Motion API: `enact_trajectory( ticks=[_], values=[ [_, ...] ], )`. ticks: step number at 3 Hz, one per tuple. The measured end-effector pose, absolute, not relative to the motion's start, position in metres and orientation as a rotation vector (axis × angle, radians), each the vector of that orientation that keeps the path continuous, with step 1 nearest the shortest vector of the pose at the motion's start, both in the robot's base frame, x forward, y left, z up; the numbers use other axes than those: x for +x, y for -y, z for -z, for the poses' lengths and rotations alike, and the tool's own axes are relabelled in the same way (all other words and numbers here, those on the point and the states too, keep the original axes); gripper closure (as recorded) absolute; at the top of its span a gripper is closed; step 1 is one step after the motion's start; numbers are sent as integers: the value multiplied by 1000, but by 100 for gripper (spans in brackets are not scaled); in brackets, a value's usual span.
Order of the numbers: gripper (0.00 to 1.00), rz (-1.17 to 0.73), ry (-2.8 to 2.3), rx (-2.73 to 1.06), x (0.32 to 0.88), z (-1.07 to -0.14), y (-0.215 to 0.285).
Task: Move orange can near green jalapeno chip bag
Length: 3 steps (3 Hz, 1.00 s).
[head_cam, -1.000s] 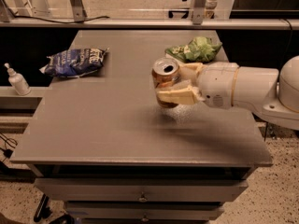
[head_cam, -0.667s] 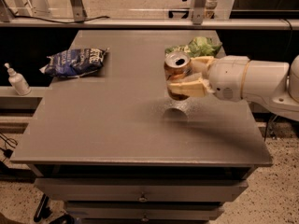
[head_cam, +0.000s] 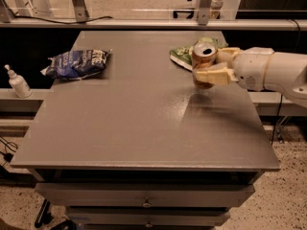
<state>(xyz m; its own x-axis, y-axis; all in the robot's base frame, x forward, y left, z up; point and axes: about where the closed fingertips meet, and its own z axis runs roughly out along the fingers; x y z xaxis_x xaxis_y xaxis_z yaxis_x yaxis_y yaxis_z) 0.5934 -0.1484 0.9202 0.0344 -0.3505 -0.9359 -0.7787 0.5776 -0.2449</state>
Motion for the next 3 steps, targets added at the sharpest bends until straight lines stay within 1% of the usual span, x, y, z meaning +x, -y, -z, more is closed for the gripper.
enact_trajectory(
  ticks=[1, 2, 3],
  values=[
    [100, -398, -1567, -933, 624, -920, 176],
    [100, -389, -1576, -878, 654, -916, 194],
    [100, -398, -1594, -804, 673, -904, 208]
  ],
)
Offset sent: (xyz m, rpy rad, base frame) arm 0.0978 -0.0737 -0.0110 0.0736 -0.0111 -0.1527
